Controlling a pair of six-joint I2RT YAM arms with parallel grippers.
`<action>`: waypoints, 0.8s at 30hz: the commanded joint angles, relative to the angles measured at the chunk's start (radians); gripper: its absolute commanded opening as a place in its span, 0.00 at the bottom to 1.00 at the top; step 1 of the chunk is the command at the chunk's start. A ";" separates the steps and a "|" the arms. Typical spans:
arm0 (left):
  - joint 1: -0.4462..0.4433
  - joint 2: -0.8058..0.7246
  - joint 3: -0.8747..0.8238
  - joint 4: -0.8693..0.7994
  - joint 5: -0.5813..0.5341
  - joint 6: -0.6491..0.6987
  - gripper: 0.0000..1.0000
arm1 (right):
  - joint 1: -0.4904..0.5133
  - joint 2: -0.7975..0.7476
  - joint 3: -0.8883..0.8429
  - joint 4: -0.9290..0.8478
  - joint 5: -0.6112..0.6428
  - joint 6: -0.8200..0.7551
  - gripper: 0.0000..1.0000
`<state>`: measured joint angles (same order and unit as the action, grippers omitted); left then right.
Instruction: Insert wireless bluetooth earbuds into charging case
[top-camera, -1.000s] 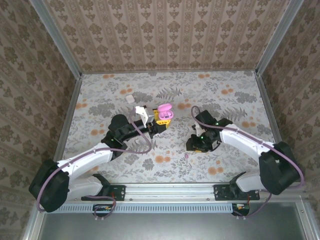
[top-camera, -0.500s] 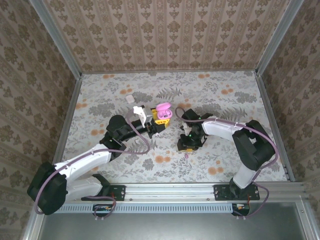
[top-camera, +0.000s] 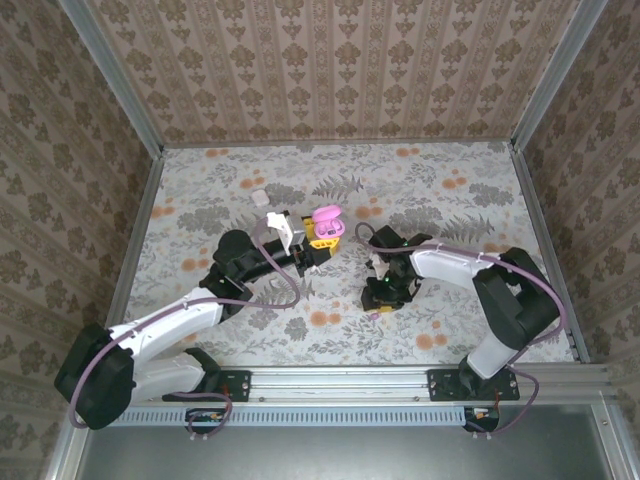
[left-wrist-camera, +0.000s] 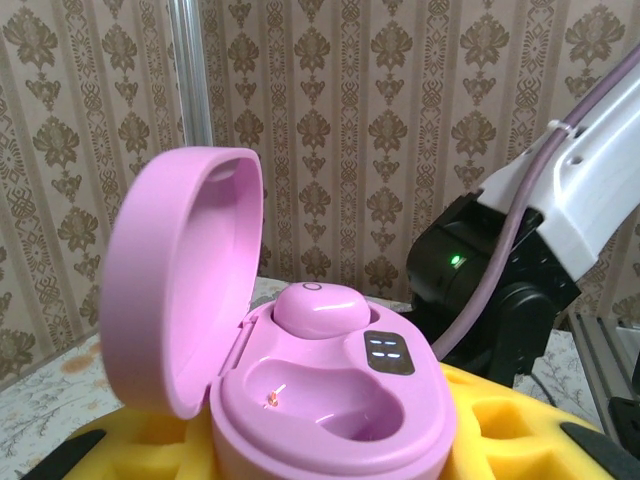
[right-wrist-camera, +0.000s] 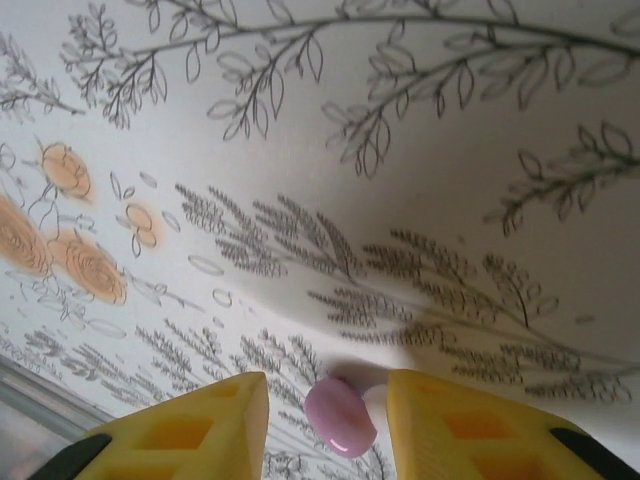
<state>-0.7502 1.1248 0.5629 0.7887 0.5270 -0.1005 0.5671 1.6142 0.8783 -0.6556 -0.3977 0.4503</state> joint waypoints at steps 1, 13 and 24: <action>0.007 0.012 0.020 0.003 0.017 0.004 0.35 | 0.005 -0.046 -0.029 -0.025 -0.043 0.009 0.38; 0.006 0.007 0.015 0.000 0.013 0.005 0.35 | 0.013 -0.106 -0.049 -0.035 0.041 0.024 0.40; 0.006 0.003 0.015 -0.002 0.009 0.008 0.35 | 0.042 -0.126 -0.049 -0.054 0.074 -0.002 0.40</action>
<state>-0.7502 1.1378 0.5629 0.7883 0.5266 -0.1005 0.5953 1.5234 0.8284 -0.6823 -0.3569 0.4664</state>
